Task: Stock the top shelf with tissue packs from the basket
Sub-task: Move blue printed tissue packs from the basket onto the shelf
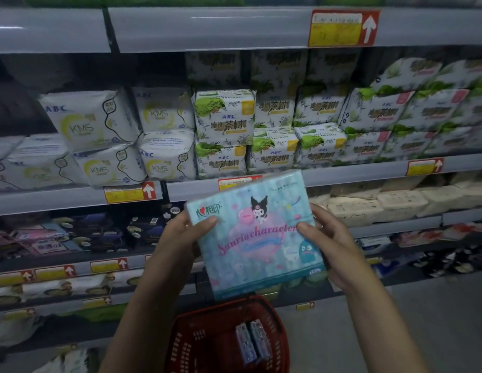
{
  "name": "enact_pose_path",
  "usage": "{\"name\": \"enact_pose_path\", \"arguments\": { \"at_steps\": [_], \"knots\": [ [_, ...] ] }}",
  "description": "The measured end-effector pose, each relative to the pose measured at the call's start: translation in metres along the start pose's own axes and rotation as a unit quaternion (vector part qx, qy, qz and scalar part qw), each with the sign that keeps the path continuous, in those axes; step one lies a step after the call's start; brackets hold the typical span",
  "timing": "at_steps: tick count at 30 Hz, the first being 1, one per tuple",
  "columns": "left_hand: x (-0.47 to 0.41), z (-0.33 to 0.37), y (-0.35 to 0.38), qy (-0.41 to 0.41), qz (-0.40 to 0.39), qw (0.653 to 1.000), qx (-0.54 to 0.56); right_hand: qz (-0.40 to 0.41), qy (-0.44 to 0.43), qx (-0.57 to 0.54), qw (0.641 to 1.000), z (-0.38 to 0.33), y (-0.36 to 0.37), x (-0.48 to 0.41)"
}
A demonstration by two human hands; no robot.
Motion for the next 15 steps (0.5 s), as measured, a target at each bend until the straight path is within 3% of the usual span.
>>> {"name": "enact_pose_path", "arguments": {
  "at_steps": [4,15],
  "knots": [
    [-0.007,-0.004,0.001,-0.024,-0.046,0.998,0.040,0.051,0.013,-0.017,0.998,0.005,-0.007,0.007],
    [-0.016,0.006,0.024,-0.028,-0.096,0.995,0.026,0.122,-0.005,-0.026,0.992,-0.005,-0.015,0.026]
  ]
}}
Point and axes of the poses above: each hand's wrist, its own x-axis away from the middle knuckle, its own y-axis out of the palm, z = x × y, the point moved 5 cm from there along -x, towards the middle knuckle, and after that the axes turned 4 degrees about x, right-handed, at the moved point
